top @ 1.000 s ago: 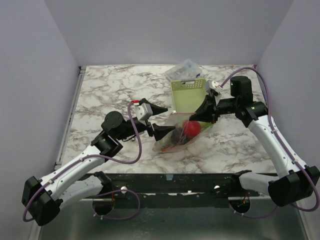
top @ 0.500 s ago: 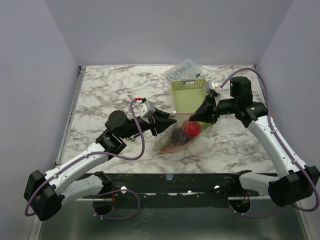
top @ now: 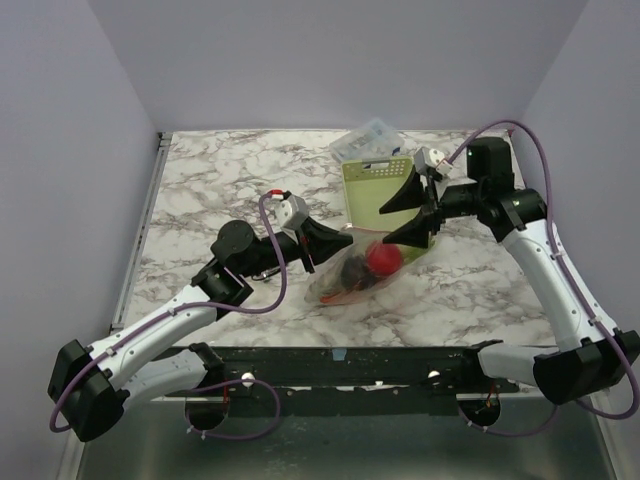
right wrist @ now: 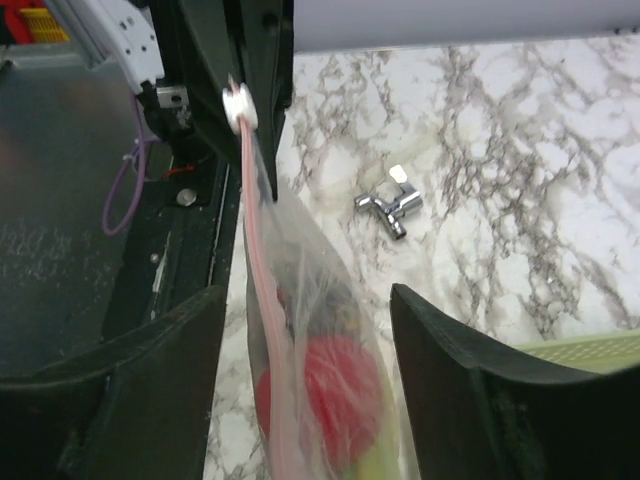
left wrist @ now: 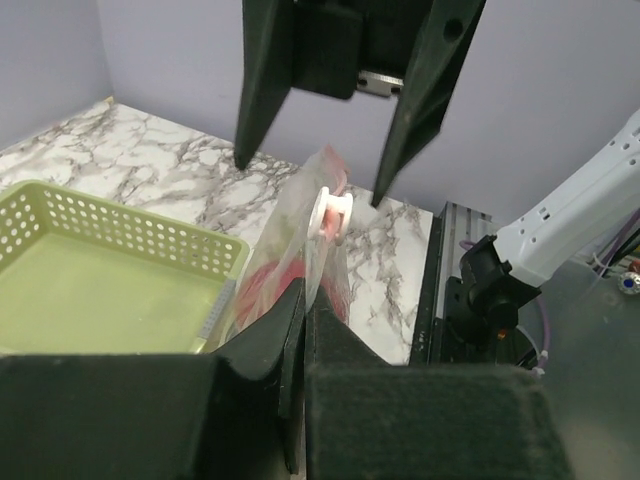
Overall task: Open the zip-top bag and remove the fake food
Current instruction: Adjust the zipper food storage bag at the center of the board, then unzip the zipper food storage bag at the center of the board.
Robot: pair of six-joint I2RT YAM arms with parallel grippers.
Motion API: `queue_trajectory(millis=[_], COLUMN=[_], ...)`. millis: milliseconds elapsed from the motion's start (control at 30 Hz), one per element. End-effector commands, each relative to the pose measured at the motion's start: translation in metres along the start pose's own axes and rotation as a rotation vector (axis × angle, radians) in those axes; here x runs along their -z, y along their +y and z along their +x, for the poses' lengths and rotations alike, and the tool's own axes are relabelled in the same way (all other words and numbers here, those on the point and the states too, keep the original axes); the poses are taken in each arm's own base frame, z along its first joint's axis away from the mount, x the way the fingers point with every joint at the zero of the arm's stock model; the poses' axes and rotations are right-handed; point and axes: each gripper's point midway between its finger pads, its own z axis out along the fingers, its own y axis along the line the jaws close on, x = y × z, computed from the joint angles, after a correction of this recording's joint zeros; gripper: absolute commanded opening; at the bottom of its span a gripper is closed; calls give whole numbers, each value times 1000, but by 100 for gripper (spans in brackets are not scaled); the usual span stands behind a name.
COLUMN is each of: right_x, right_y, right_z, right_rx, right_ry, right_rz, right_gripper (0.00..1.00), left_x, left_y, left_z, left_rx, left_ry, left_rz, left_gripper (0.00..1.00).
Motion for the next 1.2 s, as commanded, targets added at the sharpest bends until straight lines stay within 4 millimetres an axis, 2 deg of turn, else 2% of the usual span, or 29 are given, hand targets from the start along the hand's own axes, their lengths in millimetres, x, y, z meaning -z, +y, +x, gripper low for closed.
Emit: queue_trajectory(millis=[0, 100, 333, 533, 733, 1167], right_x=[-2, -12, -30, -36, -36, -35], right_y=[11, 17, 17, 20, 19, 22], right_z=[-26, -37, -55, -58, -57, -60], right_rx=[18, 21, 14, 29, 38, 32], right_ry=[-2, -2, -18, -14, -9, -20], right_rz=[-77, -127, -198, -207, -190, -189], right_gripper=[75, 81, 78, 65, 57, 32], left_x=[-6, -10, -17, -22, -24, -25], left_y=[-12, -15, -16, -11, -8, -9], left_z=[-21, -24, -25, -23, -20, -19], left_rx=[38, 46, 75, 119, 160, 183], left_ry=[-35, -28, -17, -6, -1, 0], left_rz=[42, 56, 60, 26, 1, -11], left_gripper=[0, 0, 0, 0, 0, 0])
